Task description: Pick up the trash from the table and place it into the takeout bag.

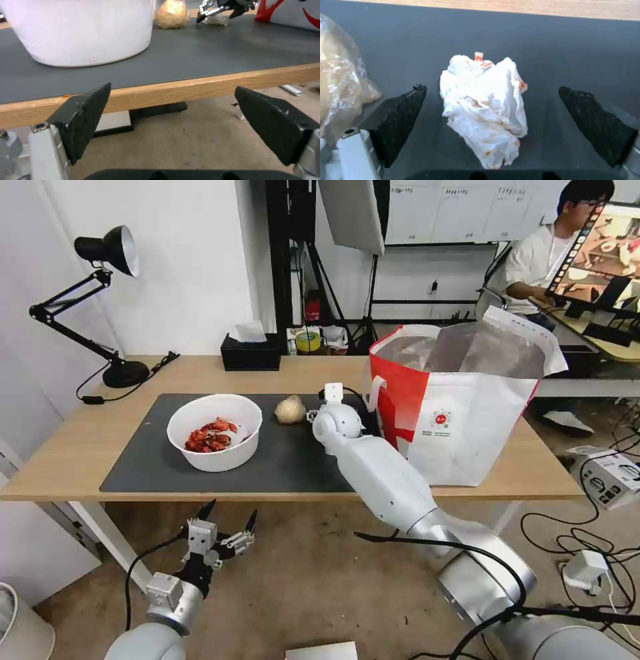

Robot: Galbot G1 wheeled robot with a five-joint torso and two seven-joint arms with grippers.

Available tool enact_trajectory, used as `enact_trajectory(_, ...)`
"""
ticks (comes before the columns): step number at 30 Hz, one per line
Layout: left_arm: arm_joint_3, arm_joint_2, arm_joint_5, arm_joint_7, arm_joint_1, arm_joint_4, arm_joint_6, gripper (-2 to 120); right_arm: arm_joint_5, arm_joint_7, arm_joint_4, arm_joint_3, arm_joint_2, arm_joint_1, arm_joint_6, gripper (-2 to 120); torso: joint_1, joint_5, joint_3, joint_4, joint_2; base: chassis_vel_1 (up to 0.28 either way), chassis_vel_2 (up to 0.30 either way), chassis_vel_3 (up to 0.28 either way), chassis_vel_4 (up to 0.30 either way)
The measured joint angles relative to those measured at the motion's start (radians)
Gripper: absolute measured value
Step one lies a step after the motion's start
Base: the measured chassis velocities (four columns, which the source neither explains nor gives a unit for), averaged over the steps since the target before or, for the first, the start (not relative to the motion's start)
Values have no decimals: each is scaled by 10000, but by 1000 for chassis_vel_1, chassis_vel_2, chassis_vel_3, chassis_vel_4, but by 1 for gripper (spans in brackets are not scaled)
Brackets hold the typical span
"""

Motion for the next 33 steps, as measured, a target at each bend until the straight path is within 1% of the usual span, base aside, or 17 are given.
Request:
enact_trajectory(28,47,-113,98,25,72,-54,-29,100,-368,-355,-227,86,22,-91,58,100,-1,0,-2,-1,1,0,0,0,0)
enact_trajectory(31,47,-119,104,25,80,-56,-30,100,-392,-367,-250,95,31,-93,69,97,-2,0,-2,0,1,0,0,0,0)
enact_trajectory(33,44,-122,108,25,82,-58,-32,100,-415,-382,-257,96,39,-96,86,89,-2,1,-1,3,1,0,0,0,0)
